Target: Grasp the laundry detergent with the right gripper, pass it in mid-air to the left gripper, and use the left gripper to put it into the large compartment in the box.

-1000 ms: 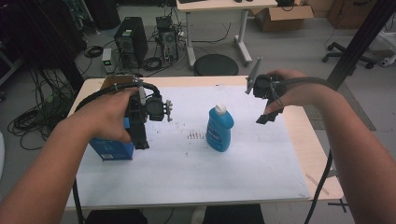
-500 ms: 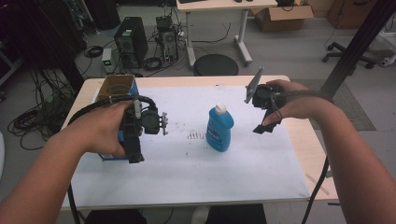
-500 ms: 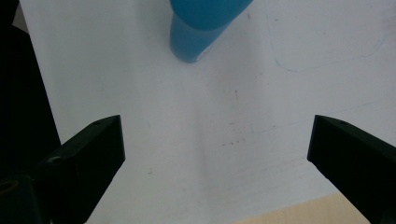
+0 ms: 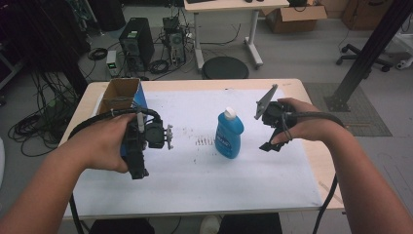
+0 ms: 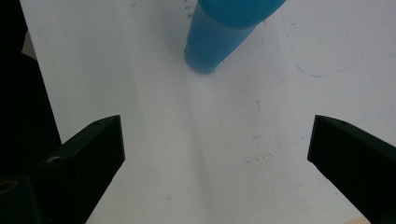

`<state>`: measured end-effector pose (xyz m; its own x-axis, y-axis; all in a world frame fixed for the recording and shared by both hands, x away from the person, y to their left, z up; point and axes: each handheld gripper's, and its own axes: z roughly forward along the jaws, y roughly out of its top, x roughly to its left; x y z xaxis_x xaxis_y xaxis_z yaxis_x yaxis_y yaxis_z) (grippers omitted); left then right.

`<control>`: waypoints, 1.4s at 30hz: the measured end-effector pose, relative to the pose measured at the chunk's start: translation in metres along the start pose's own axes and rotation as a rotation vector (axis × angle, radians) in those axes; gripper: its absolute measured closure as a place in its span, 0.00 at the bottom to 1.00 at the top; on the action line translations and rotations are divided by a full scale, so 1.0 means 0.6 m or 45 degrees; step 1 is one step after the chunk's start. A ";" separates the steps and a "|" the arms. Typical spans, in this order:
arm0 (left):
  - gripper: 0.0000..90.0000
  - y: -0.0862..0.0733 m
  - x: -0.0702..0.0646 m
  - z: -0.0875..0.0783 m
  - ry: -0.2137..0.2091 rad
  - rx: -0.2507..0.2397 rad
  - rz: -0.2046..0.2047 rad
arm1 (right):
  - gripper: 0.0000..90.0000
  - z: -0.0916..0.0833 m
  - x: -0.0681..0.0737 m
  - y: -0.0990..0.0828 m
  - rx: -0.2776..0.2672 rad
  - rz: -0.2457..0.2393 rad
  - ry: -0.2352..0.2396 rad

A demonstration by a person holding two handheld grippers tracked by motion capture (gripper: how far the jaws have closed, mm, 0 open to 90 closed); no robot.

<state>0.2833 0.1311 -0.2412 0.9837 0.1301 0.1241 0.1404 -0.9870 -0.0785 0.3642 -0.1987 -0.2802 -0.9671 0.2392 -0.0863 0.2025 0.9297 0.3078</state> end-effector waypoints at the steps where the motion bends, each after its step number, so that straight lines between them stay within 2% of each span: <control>1: 0.00 0.000 0.000 0.001 0.000 0.001 -0.001 | 0.04 0.002 0.001 -0.001 -0.008 0.005 -0.002; 11: 0.00 -0.004 -0.007 0.005 -0.002 0.005 0.013 | 0.04 0.035 0.015 -0.012 -0.094 0.079 -0.027; 15: 0.00 -0.005 -0.010 0.005 0.002 0.006 0.015 | 0.04 0.050 0.023 -0.015 -0.169 0.127 -0.027; 19: 0.00 -0.007 -0.011 0.007 0.002 0.008 0.016 | 0.04 0.060 0.028 -0.016 -0.206 0.151 -0.037; 22: 0.00 -0.008 -0.012 0.008 0.000 0.006 0.017 | 0.04 0.072 0.031 -0.020 -0.246 0.192 -0.051; 27: 0.00 -0.011 -0.011 0.011 0.002 0.005 0.006 | 0.04 0.092 0.038 -0.024 -0.287 0.215 -0.065; 33: 0.00 -0.010 -0.014 0.009 0.007 0.004 0.016 | 0.03 0.111 0.041 -0.025 -0.359 0.282 -0.090; 37: 0.00 -0.010 -0.018 0.010 0.009 0.010 0.020 | 0.04 0.125 0.043 -0.025 -0.378 0.298 -0.097; 42: 0.00 -0.010 -0.023 0.012 0.007 0.021 0.030 | 0.03 0.138 0.039 -0.026 -0.449 0.355 -0.117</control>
<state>0.2697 0.1358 -0.2496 0.9861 0.1061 0.1278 0.1190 -0.9881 -0.0978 0.3512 -0.1844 -0.3656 -0.8624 0.5051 -0.0332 0.3728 0.6780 0.6335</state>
